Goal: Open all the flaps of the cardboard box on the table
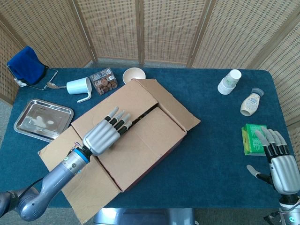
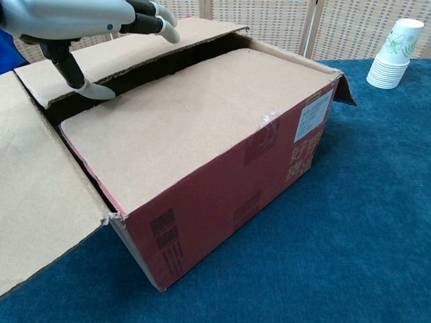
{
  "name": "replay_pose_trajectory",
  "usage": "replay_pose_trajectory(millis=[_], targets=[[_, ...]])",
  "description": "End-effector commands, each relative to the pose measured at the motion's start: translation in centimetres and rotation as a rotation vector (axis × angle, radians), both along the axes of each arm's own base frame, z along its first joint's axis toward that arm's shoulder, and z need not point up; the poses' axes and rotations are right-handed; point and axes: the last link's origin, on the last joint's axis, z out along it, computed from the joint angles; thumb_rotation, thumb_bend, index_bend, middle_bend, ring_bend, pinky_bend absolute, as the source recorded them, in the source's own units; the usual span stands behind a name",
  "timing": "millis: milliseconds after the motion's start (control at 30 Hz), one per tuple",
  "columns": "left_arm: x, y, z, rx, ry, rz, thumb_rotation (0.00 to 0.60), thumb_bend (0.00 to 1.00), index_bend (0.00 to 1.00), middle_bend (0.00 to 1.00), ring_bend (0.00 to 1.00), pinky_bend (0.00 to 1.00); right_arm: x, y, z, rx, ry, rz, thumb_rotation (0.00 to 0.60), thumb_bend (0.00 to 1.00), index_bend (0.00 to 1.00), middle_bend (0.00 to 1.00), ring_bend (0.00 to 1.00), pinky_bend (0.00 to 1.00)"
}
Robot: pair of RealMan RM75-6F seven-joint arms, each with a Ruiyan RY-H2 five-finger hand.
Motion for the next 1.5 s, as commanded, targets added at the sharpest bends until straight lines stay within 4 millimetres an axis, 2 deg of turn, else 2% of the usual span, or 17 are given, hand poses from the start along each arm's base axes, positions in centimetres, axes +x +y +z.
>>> replay_pose_trajectory(millis=[33, 267, 433, 800, 967, 1267, 1500], targets=[[0.1, 0.0, 0.7, 0.021, 0.004, 0.002, 0.527, 0.00, 0.09, 0.00, 0.00, 0.00, 0.0, 0.0, 0.0, 0.002, 0.000, 0.001, 0.600, 0.09, 0.00, 0.00, 0.00, 0.00], [-0.2, 0.1, 2.9, 0.076, 0.008, 0.015, 0.528, 0.00, 0.09, 0.00, 0.00, 0.00, 0.0, 0.1, 0.0, 0.004, -0.003, 0.003, 0.600, 0.09, 0.00, 0.00, 0.00, 0.00], [-1.1, 0.5, 6.1, 0.156, -0.008, 0.052, 0.530, 0.00, 0.09, 0.00, 0.00, 0.00, 0.1, 0.1, -0.1, 0.011, -0.002, 0.005, 0.600, 0.09, 0.00, 0.00, 0.00, 0.00], [-4.2, 1.6, 11.2, 0.277, -0.047, 0.142, 0.530, 0.00, 0.09, 0.00, 0.00, 0.00, 0.3, 0.1, -0.6, 0.030, 0.002, 0.008, 0.600, 0.09, 0.00, 0.00, 0.00, 0.00], [-6.7, 3.2, 13.5, 0.349, -0.067, 0.215, 0.536, 0.00, 0.09, 0.00, 0.00, 0.00, 0.4, 0.2, -0.9, 0.039, 0.010, 0.009, 0.600, 0.09, 0.00, 0.00, 0.00, 0.00], [-9.1, 5.8, 14.5, 0.413, -0.087, 0.282, 0.531, 0.00, 0.09, 0.00, 0.00, 0.00, 0.4, 0.2, -1.3, 0.055, 0.013, 0.012, 0.600, 0.09, 0.00, 0.00, 0.00, 0.00], [-10.1, 7.8, 13.6, 0.428, -0.114, 0.336, 0.535, 0.00, 0.09, 0.00, 0.00, 0.00, 0.4, 0.2, -1.3, 0.058, 0.012, 0.011, 0.600, 0.09, 0.00, 0.00, 0.00, 0.00]])
